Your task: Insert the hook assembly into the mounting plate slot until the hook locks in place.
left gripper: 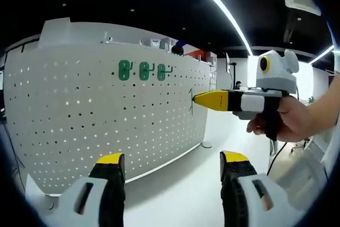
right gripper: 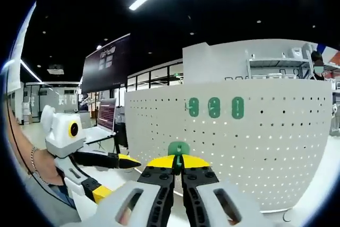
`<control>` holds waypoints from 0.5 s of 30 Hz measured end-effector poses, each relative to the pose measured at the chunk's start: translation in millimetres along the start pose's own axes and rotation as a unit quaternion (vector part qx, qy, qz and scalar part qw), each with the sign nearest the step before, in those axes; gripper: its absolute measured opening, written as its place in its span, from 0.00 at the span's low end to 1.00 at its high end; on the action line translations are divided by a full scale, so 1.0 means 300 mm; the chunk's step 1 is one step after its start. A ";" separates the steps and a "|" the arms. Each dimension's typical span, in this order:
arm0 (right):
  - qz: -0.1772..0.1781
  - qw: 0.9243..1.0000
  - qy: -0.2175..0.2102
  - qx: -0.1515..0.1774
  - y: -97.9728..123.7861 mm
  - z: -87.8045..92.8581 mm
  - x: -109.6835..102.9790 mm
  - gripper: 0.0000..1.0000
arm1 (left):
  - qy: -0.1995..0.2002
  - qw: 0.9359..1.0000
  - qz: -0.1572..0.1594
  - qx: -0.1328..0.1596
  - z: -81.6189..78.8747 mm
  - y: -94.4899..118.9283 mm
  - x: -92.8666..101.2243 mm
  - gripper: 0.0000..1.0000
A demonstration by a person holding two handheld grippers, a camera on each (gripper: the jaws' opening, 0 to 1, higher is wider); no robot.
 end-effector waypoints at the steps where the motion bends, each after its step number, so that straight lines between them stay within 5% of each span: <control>1: 0.004 1.000 0.000 0.000 -0.002 -0.002 0.008 0.01 | 0.001 1.000 -0.002 -0.002 0.004 0.003 -0.003 0.75; 15: 0.077 0.997 -0.012 0.006 -0.007 -0.054 0.175 0.01 | 0.006 1.000 -0.016 -0.019 0.059 0.047 -0.023 0.74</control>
Point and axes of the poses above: the point that each gripper's makers call its tool centre point, and the gripper's own axes: y roughly backward along the fingers, x roughly to its right, z roughly out of its underside, the point moved 10 cm from there along y, roughly backward along the fingers, and after that the axes turned 3 degrees about -z, right-handed, at the moved point
